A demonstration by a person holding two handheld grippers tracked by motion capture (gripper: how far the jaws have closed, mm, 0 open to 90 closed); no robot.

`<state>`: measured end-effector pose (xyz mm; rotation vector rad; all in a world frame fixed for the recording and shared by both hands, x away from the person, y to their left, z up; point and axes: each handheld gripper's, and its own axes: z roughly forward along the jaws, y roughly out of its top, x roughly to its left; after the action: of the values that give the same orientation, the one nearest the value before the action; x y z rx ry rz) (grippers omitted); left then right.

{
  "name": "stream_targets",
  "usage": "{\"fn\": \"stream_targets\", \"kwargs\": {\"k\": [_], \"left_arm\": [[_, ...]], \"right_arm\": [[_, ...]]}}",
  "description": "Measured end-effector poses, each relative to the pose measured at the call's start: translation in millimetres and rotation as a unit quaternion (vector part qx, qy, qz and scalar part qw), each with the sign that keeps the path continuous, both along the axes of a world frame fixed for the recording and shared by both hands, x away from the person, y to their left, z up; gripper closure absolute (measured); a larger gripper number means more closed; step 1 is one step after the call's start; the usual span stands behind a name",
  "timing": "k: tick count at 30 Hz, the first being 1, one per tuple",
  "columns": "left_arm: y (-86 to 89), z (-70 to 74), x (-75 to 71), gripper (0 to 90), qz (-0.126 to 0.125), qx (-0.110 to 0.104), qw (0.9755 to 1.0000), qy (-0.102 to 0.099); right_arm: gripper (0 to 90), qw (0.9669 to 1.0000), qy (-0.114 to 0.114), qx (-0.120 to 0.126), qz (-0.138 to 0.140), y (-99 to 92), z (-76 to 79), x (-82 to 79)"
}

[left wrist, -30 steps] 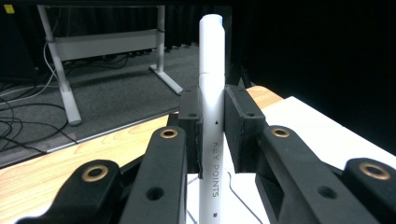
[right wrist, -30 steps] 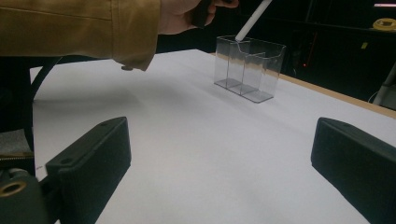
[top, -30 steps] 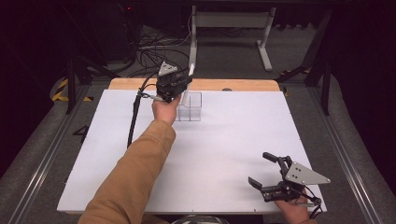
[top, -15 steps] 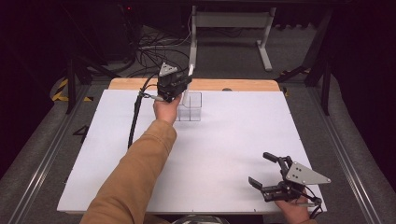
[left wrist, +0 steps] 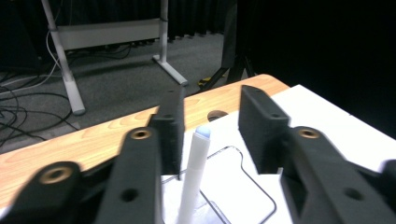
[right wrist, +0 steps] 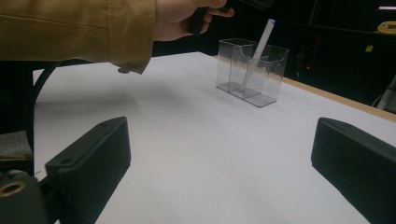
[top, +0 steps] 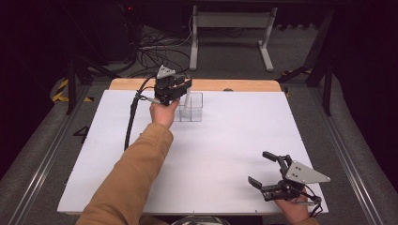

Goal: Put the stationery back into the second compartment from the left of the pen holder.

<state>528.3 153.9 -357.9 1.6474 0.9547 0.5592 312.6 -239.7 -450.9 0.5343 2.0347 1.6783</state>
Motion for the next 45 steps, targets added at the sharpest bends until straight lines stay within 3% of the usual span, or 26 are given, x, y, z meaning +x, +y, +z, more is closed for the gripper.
{"fn": "stream_targets", "kwargs": {"k": [9, 16, 25, 30, 34, 45], "left_arm": [[20.1, 19.9, -37.7, 37.0, -0.025, 0.003, 0.9990, -0.038], [25.5, 27.8, -60.4, 31.0, -0.047, 0.016, 0.9973, -0.054], [27.9, 34.5, -85.2, 24.6, -0.076, 0.013, 0.9948, -0.066], [29.6, 35.6, -101.1, 17.2, -0.106, 0.025, 0.9916, -0.070], [33.5, 32.9, -117.6, 14.1, -0.118, 0.028, 0.9898, -0.075], [48.2, 8.2, -156.7, 10.4, -0.151, 0.037, 0.9863, -0.056]], "right_arm": [[4.9, 0.9999, -0.002, -0.002, 0.013, 8.2, 1.5, 8.3], [4.9, 0.9999, -0.002, -0.002, 0.013, 9.4, 1.5, 8.5], [4.7, 0.9999, -0.002, -0.004, 0.010, 9.1, 1.7, 8.3], [4.7, 0.9999, -0.001, -0.006, 0.008, 8.7, 1.7, 8.2], [4.7, 0.9999, 0.002, -0.009, 0.005, 7.8, 2.0, 7.2], [4.2, 0.9997, 0.010, -0.022, 0.005, 7.5, 1.8, 9.7]]}}
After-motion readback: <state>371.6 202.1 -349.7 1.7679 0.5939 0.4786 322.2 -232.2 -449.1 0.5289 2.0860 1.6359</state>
